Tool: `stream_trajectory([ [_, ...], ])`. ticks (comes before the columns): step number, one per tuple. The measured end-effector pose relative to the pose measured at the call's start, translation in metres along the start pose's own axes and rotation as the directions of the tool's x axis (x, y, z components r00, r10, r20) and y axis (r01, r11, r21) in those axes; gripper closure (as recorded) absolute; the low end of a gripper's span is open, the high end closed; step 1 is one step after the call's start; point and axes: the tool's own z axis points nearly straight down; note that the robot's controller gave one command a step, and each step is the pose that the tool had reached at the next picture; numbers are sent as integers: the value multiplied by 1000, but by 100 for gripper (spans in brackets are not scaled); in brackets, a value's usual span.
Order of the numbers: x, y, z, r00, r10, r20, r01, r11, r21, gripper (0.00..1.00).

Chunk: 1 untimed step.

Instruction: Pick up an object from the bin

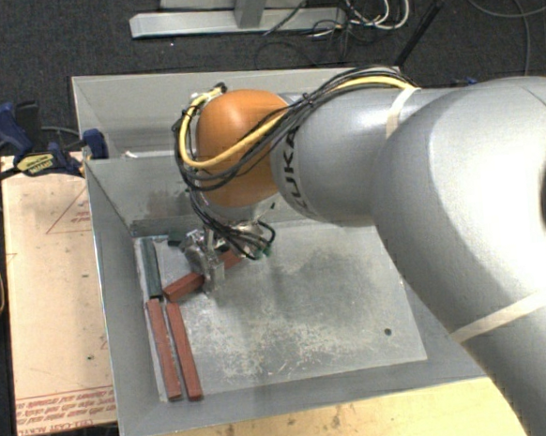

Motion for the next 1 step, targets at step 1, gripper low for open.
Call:
stream_trajectory([
  [1,-7,27,-169,999,-39,8,39,999,2,100],
])
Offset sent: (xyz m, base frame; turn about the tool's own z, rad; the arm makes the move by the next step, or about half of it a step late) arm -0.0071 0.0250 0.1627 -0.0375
